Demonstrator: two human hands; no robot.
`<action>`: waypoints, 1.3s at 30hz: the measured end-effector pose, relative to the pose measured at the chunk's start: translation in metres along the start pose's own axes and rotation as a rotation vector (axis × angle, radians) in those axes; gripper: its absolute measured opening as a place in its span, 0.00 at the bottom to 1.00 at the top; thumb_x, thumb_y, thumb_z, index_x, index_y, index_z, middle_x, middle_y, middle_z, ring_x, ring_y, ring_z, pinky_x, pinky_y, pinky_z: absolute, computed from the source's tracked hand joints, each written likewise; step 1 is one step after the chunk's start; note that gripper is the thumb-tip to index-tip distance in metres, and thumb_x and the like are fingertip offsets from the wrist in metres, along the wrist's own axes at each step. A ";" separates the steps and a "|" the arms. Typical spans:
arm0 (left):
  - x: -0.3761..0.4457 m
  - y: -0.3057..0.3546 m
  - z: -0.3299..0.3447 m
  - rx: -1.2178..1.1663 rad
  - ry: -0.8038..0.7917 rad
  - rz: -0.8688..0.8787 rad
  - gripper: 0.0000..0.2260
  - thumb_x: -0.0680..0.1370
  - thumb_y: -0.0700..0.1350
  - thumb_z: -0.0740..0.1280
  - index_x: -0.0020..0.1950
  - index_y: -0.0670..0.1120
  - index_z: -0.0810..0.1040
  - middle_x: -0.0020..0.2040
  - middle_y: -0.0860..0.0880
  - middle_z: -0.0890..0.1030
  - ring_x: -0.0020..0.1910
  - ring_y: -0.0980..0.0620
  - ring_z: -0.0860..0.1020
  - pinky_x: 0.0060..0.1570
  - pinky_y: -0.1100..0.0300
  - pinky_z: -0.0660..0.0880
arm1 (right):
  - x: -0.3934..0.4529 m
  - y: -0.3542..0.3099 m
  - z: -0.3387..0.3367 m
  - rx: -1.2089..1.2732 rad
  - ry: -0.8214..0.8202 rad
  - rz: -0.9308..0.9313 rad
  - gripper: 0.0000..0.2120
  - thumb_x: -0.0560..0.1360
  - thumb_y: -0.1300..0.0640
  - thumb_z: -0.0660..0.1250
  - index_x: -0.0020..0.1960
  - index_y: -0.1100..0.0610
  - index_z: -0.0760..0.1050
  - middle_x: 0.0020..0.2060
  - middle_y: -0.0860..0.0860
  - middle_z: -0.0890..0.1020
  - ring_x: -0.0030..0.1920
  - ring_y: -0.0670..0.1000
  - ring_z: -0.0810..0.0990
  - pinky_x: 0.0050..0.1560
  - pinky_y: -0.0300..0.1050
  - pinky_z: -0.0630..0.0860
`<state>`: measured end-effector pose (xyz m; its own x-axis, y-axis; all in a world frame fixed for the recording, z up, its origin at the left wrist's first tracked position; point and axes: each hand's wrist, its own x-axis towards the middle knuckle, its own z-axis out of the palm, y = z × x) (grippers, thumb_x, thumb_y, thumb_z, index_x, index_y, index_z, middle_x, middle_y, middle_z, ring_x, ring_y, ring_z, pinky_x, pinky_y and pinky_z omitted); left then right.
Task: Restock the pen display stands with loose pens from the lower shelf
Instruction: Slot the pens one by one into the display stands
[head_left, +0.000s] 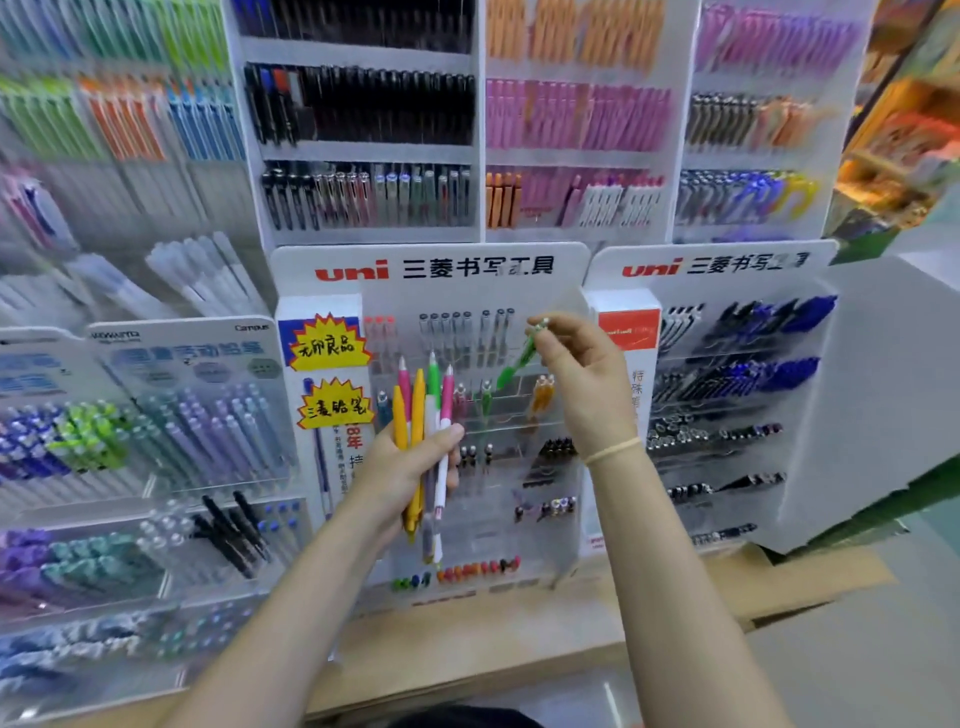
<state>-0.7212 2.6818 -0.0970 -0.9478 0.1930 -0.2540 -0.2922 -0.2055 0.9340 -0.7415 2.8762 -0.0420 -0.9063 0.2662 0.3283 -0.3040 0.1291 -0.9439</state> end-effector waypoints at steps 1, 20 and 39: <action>0.001 -0.001 0.002 -0.004 0.007 -0.004 0.08 0.77 0.43 0.71 0.50 0.40 0.76 0.34 0.46 0.79 0.29 0.49 0.78 0.28 0.57 0.75 | -0.002 0.005 0.001 -0.042 -0.032 0.018 0.08 0.78 0.64 0.69 0.54 0.54 0.81 0.47 0.48 0.84 0.48 0.44 0.81 0.52 0.38 0.78; -0.026 -0.014 0.005 -0.069 0.029 0.010 0.12 0.69 0.47 0.74 0.45 0.40 0.79 0.34 0.45 0.80 0.27 0.49 0.76 0.30 0.59 0.75 | -0.018 0.024 0.011 -0.537 -0.170 0.064 0.18 0.76 0.53 0.73 0.64 0.55 0.80 0.56 0.48 0.83 0.55 0.45 0.80 0.61 0.42 0.76; -0.074 -0.041 -0.090 -0.083 0.008 -0.211 0.04 0.78 0.38 0.70 0.46 0.38 0.78 0.33 0.44 0.78 0.25 0.50 0.74 0.27 0.61 0.73 | -0.081 -0.007 0.087 0.142 -0.004 0.352 0.08 0.79 0.57 0.67 0.48 0.62 0.76 0.31 0.52 0.78 0.27 0.48 0.73 0.25 0.38 0.68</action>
<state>-0.6502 2.5898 -0.1386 -0.8651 0.2330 -0.4441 -0.4937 -0.2398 0.8359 -0.6914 2.7709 -0.0653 -0.9635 0.2670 -0.0168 -0.0114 -0.1037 -0.9945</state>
